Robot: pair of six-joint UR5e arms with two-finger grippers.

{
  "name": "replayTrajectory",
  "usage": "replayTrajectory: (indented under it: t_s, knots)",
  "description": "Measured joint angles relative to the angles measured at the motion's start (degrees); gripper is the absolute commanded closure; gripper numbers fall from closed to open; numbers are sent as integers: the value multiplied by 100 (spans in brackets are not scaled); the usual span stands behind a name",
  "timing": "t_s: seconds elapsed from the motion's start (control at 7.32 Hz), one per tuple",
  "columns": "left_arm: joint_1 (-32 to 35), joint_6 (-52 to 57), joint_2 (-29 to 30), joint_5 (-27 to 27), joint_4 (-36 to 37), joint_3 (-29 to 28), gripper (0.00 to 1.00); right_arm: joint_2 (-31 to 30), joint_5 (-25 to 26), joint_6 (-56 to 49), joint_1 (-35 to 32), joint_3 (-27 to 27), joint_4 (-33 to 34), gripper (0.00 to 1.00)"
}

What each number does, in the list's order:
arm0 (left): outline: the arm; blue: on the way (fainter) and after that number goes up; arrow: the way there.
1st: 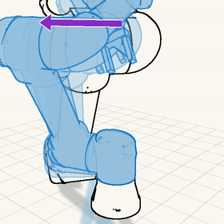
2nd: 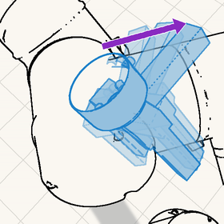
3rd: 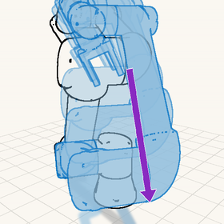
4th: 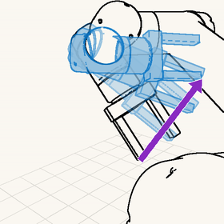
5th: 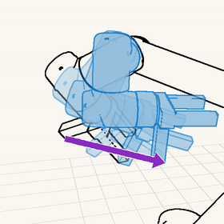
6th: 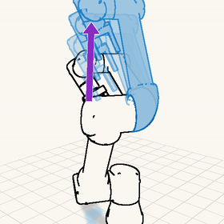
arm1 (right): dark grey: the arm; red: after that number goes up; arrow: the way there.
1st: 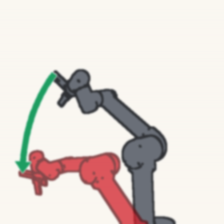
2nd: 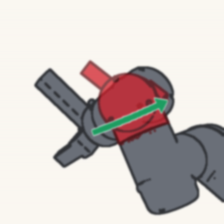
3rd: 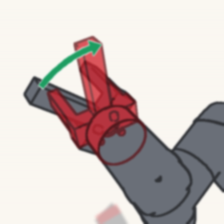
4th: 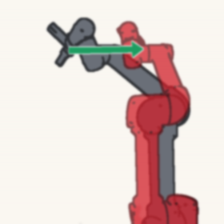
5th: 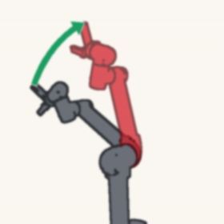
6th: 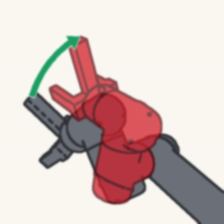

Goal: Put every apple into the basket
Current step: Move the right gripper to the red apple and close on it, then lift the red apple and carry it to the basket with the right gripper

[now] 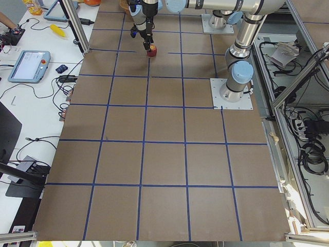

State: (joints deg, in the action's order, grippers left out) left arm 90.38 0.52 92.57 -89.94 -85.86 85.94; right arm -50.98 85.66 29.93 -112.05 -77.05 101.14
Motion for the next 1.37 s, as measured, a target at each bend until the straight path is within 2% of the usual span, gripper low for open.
replayTrajectory:
  t_s: [0.14,0.27,0.55,0.82,1.09,1.37]
  knots:
    - [-2,0,-6,-4,44,-2,0,55,4,5,0,-21,58,73]
    - [-2,0,-11,-8,61,-5,0,71,9,19,0,-58,112,100]
    - [-5,0,-21,0,71,-6,0,51,34,47,24,-99,286,100]
    - [-10,1,-27,10,83,2,0,-160,85,36,223,60,194,100]
    - [-11,1,-29,11,87,8,0,-566,116,-262,903,551,-624,100]
    - [-11,0,-29,17,87,5,0,-712,159,-1189,1801,1151,-1500,100]
